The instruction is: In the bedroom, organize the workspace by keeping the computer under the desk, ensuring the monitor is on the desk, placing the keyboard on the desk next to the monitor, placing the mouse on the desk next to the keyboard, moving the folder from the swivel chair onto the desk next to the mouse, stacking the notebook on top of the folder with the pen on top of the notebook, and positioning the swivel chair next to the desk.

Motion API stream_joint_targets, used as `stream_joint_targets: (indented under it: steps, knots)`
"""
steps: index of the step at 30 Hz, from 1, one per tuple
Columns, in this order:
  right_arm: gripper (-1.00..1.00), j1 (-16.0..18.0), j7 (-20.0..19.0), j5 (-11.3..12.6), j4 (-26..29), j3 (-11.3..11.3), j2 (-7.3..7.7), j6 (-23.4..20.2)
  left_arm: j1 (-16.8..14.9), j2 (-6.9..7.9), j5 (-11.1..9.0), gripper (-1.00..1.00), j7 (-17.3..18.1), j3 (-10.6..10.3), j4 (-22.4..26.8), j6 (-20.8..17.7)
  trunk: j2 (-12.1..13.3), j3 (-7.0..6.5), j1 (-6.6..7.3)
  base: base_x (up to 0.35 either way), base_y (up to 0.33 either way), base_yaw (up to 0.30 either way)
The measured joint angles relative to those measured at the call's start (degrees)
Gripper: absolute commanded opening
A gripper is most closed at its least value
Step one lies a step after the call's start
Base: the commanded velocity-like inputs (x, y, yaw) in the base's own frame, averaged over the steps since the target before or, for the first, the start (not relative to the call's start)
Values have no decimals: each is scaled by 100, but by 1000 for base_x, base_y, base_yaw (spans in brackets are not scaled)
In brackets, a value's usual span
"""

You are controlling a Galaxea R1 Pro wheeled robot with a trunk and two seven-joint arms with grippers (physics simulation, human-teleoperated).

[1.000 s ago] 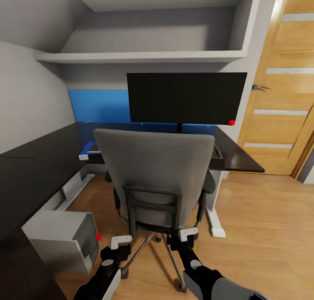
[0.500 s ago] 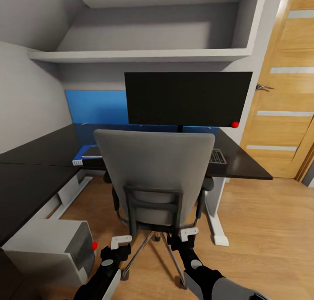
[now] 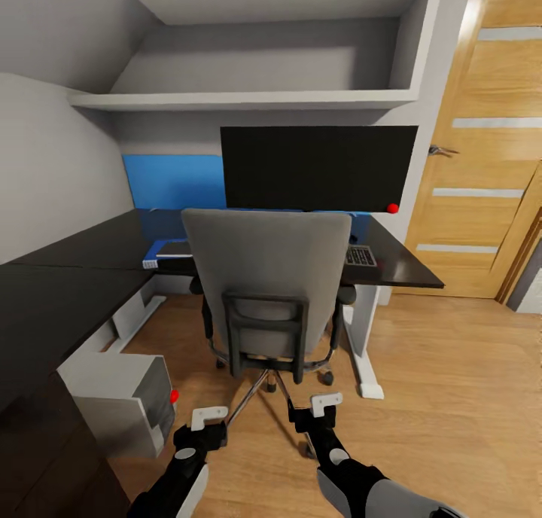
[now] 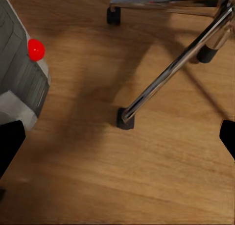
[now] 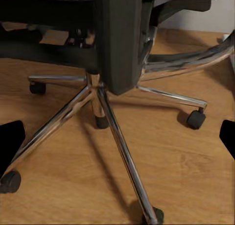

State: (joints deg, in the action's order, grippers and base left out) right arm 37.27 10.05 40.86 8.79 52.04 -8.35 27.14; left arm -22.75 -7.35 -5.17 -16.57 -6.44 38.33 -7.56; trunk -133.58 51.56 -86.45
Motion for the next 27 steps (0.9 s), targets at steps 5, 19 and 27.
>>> stream_joint_targets:
  steps: [5,19,27]
  knots:
    - [100,3,0,3,-3,-5,0,0,0,1,0,100,0,0,-2,0,0,0,0,-332,0,0]
    - [100,-329,-4,89,-934,-28,202,701,0,62,-31,100,-27,57,-923,24,520,-233,288,-234,0,0]
    - [100,-980,18,124,-991,-28,472,800,3,46,-23,100,-78,62,-2712,1049,841,-376,464,-6,0,0]
